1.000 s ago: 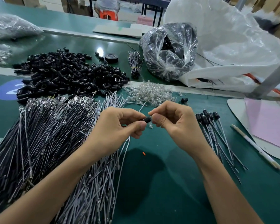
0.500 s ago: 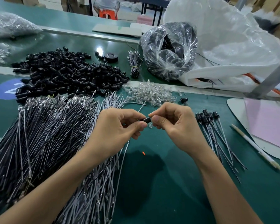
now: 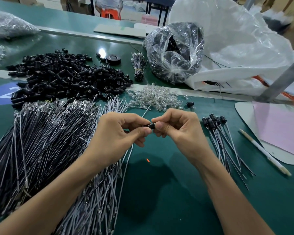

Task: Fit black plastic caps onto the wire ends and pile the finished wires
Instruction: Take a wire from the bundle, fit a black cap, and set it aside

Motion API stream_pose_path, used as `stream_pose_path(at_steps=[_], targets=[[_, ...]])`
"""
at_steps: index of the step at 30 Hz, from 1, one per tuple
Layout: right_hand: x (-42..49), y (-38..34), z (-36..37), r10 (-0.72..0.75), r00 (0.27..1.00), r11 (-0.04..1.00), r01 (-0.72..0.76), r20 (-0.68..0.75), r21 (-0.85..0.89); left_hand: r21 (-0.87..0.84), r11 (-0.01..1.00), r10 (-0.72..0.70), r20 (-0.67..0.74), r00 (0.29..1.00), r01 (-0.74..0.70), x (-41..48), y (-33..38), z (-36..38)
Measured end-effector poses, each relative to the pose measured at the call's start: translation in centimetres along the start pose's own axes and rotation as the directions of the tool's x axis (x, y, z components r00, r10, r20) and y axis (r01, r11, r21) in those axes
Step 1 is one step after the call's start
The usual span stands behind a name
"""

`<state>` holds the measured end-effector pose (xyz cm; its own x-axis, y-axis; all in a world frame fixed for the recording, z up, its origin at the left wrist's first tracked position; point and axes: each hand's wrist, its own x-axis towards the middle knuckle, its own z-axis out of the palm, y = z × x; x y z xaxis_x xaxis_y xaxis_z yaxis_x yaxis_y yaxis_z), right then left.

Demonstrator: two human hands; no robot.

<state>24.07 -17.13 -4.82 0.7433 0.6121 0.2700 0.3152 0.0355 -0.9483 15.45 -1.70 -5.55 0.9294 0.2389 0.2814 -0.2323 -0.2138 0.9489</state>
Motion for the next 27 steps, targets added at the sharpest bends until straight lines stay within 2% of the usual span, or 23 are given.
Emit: stream_pose_path(at_steps=[5, 10, 13, 19, 27], targets=[[-0.1, 0.1, 0.3, 0.009, 1.0, 0.997, -0.009, 0.001, 0.077, -0.012, 1.0, 0.005, 0.005, 1.0, -0.005, -0.1, 0.4, -0.1], [0.1, -0.4, -0.6, -0.011, 1.0, 0.987, 0.007, 0.02, 0.162, -0.109, 0.994, -0.015, 0.0, 1.0, 0.015, 0.1, 1.1, 0.2], [0.1, -0.6, -1.0, 0.027, 0.999, 0.974, -0.036, 0.044, 0.222, -0.108, 0.994, -0.013, 0.031, 0.999, 0.016, 0.1, 1.2, 0.1], [0.0, -0.1, -0.3, 0.066, 0.997, 0.975, -0.071, 0.031, 0.208, -0.1, 0.995, 0.001, 0.043, 0.999, 0.003, 0.0, 1.0, 0.0], [-0.2, 0.0, 0.1, 0.072, 0.995, 0.951, -0.087, 0.063, 0.295, -0.125, 0.992, 0.006, 0.012, 1.0, -0.004, -0.4, 1.0, 0.5]])
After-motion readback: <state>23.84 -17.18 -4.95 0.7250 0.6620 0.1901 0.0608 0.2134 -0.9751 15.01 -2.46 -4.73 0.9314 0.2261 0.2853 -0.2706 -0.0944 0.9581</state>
